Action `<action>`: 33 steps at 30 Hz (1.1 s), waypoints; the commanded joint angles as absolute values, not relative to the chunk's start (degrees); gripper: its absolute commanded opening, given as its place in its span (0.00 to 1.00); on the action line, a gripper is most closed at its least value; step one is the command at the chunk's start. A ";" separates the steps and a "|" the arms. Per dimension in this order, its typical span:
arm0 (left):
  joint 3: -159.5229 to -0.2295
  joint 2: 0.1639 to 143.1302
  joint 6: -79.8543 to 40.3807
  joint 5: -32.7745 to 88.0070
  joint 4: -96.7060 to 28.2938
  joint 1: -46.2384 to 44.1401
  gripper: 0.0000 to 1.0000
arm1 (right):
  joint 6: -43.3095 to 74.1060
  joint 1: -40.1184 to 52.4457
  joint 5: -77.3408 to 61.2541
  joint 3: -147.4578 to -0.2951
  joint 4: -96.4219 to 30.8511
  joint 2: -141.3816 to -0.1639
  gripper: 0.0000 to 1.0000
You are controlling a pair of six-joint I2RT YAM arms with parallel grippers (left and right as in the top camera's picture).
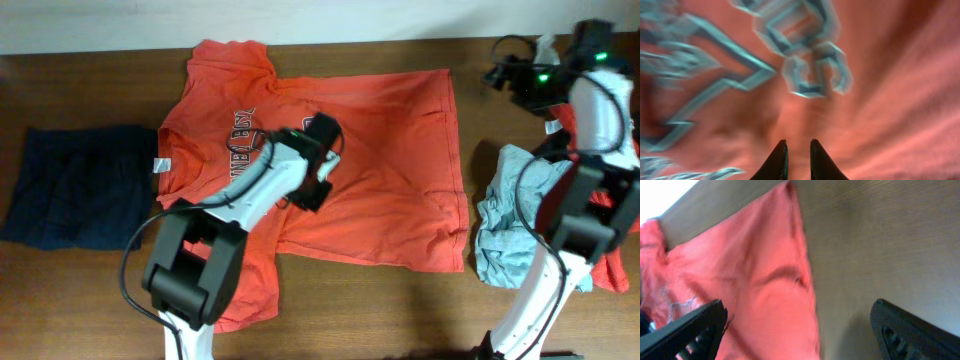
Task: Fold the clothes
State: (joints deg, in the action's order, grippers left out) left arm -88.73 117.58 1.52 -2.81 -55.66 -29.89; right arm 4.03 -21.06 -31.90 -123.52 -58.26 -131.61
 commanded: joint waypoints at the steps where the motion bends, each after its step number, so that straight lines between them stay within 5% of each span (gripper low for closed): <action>1: -93.49 113.80 -1.91 -4.56 -55.77 -23.68 0.32 | -2.85 -20.29 -29.04 -124.46 -65.25 -121.36 0.99; 2: -94.50 113.34 -2.35 -4.01 -55.75 -21.32 0.44 | -2.98 -20.27 -27.64 -124.46 -68.34 -119.26 0.99; 5: -95.57 113.27 -2.13 -1.67 -55.07 -15.27 0.54 | -2.11 -20.27 -27.14 -124.46 -78.06 -114.34 0.99; 12: -95.50 115.52 1.80 -0.21 -52.38 -9.02 0.54 | -2.15 -18.81 -26.63 -122.15 -97.14 -113.19 0.99; 20: -95.50 120.79 3.57 2.66 -50.70 -9.10 0.54 | -2.13 -9.65 -22.00 -113.43 -95.70 -113.06 0.98; 22: -95.50 121.99 3.57 2.66 -50.57 -9.10 0.49 | -2.09 -6.68 -18.85 -112.31 -95.04 -113.06 0.94; 25: -95.53 122.17 4.08 2.87 -50.06 -9.10 0.28 | -1.06 -2.02 -15.68 -111.74 -95.07 -113.06 0.91; 33: -100.75 121.69 9.15 8.14 -52.45 -9.26 0.22 | 1.80 14.04 -7.86 -111.53 -95.83 -111.50 0.79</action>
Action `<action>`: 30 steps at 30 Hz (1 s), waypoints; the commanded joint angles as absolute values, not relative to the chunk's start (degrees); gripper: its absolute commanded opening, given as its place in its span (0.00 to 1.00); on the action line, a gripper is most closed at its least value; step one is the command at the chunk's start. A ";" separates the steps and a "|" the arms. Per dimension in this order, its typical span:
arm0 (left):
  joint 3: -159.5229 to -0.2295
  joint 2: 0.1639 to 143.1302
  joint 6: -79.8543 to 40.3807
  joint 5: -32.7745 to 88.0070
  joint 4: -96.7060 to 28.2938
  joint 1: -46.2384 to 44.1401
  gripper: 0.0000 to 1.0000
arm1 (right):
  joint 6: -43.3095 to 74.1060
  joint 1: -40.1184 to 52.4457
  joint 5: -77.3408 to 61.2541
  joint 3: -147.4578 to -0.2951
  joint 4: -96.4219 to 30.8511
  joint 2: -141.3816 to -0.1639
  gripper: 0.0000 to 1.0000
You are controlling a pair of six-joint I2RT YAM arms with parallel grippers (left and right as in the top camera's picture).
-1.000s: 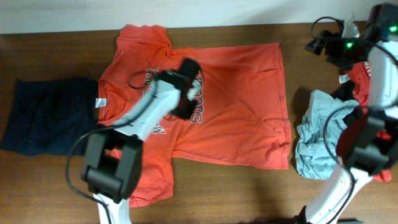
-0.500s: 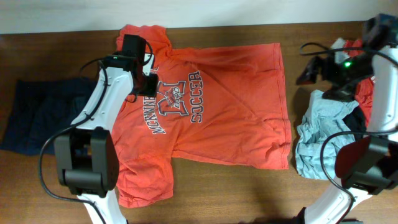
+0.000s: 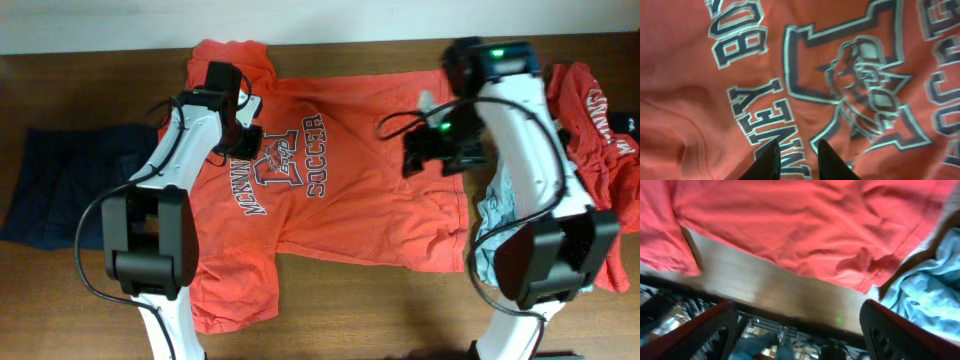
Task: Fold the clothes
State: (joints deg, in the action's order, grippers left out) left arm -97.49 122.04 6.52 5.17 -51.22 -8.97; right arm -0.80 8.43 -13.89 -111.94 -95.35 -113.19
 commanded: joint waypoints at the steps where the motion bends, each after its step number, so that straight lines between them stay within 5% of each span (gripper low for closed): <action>1: -101.30 121.69 9.17 8.14 -52.80 -9.26 0.21 | 3.09 15.92 -5.61 -111.20 -95.79 -111.18 0.79; 6: -105.95 121.38 11.31 7.94 -57.28 -9.32 0.15 | 7.03 28.56 4.19 -110.41 -93.95 -106.10 0.79; 13: -108.20 118.96 11.42 7.97 -58.54 -9.67 0.21 | 14.09 39.66 17.96 -109.47 -93.65 -93.06 0.86; 24: -108.16 117.54 18.35 10.11 -51.79 -19.35 0.40 | 26.68 33.28 8.03 -68.97 -75.37 -73.32 0.99; 29: -108.16 118.28 18.31 10.85 -47.29 -21.78 0.26 | 25.80 24.86 1.06 -56.29 -66.28 -74.56 0.43; 30: -108.16 119.13 18.31 11.70 -46.61 -22.02 0.25 | 25.78 23.46 0.67 -54.54 -65.06 -74.72 0.42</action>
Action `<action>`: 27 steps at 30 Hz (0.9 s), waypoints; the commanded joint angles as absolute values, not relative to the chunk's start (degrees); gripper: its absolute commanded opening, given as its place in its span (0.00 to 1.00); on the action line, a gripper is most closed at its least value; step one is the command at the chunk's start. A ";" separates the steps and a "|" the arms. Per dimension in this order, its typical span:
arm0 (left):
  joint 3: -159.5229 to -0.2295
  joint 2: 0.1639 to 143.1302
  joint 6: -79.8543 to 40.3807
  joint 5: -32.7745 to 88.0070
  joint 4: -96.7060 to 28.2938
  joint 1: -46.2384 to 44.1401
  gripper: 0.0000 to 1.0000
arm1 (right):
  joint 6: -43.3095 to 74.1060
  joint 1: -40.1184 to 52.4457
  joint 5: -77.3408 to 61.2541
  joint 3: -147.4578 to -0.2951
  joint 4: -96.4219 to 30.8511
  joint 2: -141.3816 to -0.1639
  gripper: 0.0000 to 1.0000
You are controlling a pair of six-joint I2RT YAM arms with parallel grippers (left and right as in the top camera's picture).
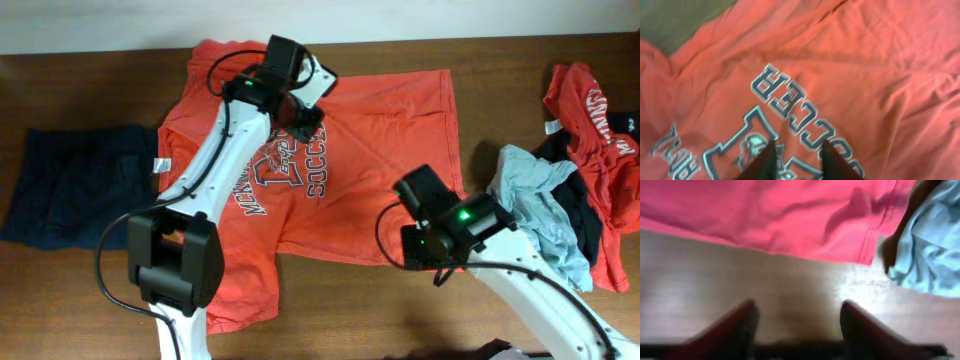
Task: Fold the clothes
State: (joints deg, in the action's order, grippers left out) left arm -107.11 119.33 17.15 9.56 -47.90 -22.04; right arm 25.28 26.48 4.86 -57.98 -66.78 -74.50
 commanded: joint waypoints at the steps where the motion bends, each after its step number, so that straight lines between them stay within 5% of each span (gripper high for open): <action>1: -108.16 119.81 18.33 12.51 -46.17 -22.11 0.22 | 25.78 22.46 0.49 -53.41 -64.29 -74.91 0.42; 5: -108.16 124.97 18.35 16.19 -44.01 -22.15 0.16 | 24.58 18.39 -1.74 -48.03 -57.93 -76.66 0.15; 10: -108.16 130.65 18.33 20.40 -40.64 -22.15 0.09 | 22.72 15.20 -4.38 -45.84 -51.83 -81.78 0.04; 27: -108.16 137.21 18.33 12.58 -36.64 -22.20 0.06 | 19.75 14.52 -3.88 -43.46 -44.69 -96.38 0.04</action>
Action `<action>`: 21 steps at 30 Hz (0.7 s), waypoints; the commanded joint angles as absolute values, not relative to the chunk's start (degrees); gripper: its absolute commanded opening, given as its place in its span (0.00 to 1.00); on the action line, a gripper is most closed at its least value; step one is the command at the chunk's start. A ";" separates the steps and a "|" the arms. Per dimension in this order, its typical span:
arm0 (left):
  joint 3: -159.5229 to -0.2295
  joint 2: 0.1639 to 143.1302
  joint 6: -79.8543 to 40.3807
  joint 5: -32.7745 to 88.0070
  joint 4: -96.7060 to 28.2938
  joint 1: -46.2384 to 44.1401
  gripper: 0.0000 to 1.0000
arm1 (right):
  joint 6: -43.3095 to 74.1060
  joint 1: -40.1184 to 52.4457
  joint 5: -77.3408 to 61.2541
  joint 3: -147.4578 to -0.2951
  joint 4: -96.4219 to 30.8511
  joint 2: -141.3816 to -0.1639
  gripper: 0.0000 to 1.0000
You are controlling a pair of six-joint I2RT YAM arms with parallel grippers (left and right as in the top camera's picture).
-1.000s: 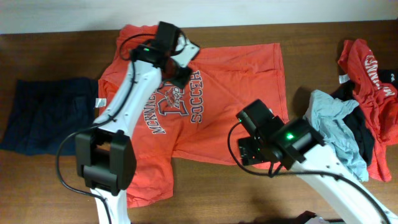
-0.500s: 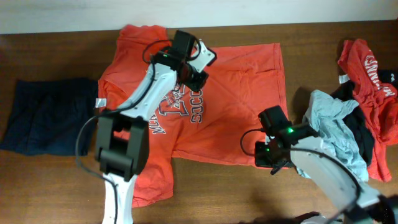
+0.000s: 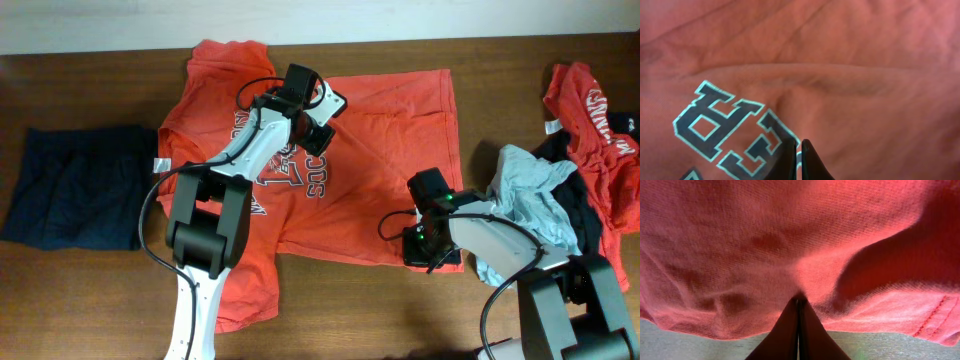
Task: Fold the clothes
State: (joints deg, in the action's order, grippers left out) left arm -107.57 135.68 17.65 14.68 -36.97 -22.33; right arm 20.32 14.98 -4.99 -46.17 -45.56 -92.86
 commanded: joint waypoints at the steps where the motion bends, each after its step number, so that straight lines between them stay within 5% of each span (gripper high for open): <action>1: -108.16 137.62 18.33 12.58 -36.51 -22.06 0.06 | 19.99 14.52 -4.16 -42.83 -44.71 -97.36 0.04; 21: -108.16 138.87 18.33 12.19 -36.64 -17.72 0.06 | 22.55 13.85 -18.35 -41.69 -58.61 -97.73 0.04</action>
